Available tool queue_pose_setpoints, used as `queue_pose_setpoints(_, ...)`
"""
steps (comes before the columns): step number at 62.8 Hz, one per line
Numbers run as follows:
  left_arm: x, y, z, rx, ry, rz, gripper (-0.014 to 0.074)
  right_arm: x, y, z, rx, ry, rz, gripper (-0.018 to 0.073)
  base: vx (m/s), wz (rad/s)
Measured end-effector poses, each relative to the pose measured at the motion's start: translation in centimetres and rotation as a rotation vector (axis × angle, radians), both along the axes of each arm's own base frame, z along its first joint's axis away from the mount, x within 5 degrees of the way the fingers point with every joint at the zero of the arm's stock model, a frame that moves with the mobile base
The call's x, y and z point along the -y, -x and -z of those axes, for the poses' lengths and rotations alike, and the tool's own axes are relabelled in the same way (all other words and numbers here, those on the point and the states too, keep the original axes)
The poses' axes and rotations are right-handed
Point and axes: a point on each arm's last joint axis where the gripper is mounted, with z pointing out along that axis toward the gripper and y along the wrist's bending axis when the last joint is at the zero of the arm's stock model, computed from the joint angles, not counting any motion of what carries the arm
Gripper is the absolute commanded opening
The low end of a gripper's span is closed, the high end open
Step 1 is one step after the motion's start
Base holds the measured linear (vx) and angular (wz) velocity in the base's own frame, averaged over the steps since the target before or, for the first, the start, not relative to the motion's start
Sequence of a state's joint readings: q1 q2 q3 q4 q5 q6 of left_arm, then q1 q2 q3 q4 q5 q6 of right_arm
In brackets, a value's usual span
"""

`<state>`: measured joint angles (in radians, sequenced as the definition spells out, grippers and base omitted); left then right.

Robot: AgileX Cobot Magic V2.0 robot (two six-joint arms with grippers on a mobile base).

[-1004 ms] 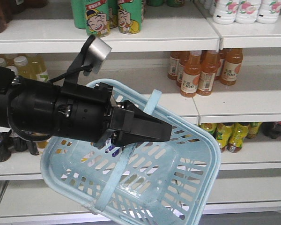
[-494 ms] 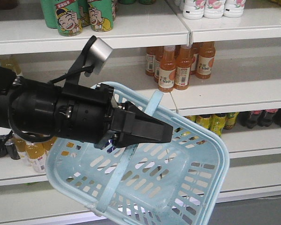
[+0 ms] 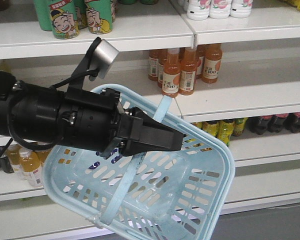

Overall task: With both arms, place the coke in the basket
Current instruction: 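Turn the base away from the shelf carrying the basket in the left gripper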

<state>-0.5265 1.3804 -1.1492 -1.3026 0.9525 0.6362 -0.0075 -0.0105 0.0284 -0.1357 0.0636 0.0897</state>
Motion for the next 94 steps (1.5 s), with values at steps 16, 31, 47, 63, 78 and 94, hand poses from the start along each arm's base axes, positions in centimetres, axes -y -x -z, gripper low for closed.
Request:
queue_pose_setpoints(16,-0.01,0.02,-0.02,0.001,0.000,0.000,-0.0006,0.00,0.00,0.00,0.000,0.000,0.000,-0.0006,0.00,-0.31)
queue_pose_setpoints(31,-0.01,0.02,-0.02,0.001,0.000,0.000,-0.0006,0.00,0.00,0.00,0.000,0.000,0.000,-0.0006,0.02,-0.50)
queue_pose_setpoints(47,-0.01,0.02,-0.02,0.001,0.000,0.000,-0.0006,0.00,0.00,0.00,0.000,0.000,0.000,-0.0006,0.04,-0.57)
queue_pose_setpoints(63,-0.01,0.02,-0.02,0.001,0.000,0.000,-0.0006,0.00,0.00,0.00,0.000,0.000,0.000,-0.0006,0.06,-0.48)
queue_pose_setpoints(78,-0.01,0.02,-0.02,0.001,0.000,0.000,-0.0006,0.00,0.00,0.00,0.000,0.000,0.000,-0.0006,0.07,-0.46)
queue_pose_setpoints(94,-0.01,0.02,-0.02,0.001,0.000,0.000,-0.0006,0.00,0.00,0.00,0.000,0.000,0.000,-0.0006,0.08,-0.56)
